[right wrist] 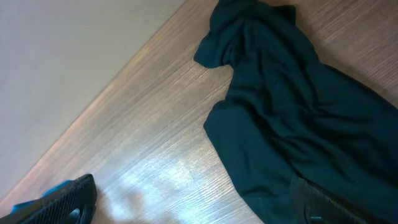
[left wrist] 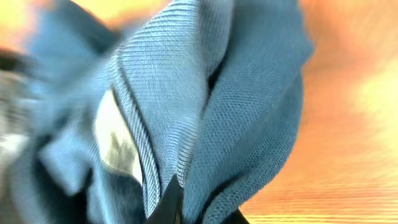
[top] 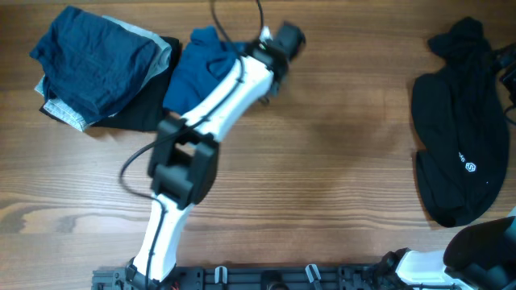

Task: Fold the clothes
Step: 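Grasp the folded teal shirt with the left gripper and carry it left, then place the teal shirt onto the folded stack at top left and release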

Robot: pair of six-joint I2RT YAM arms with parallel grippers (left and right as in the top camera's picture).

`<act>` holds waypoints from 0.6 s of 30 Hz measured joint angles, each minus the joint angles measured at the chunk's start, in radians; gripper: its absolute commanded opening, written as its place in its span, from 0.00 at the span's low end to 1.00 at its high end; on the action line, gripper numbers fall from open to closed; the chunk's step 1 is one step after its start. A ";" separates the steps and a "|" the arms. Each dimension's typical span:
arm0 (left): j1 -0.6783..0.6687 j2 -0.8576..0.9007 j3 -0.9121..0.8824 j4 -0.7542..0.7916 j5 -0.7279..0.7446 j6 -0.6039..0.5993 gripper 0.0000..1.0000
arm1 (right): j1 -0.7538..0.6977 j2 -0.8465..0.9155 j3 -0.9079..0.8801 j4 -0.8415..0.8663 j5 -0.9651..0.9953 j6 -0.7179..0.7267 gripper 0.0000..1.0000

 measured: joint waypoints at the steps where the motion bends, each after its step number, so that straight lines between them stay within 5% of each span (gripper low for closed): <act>1: 0.013 -0.042 0.027 0.001 0.000 0.000 0.04 | 0.000 0.000 0.000 0.000 0.000 0.000 0.99; 7: 0.090 -0.352 0.096 0.070 0.001 -0.001 0.04 | 0.000 0.000 0.000 -0.002 -0.014 0.000 1.00; 18: 0.337 -0.461 0.095 0.151 -0.005 0.122 0.04 | 0.000 0.000 0.000 -0.003 -0.023 0.000 0.99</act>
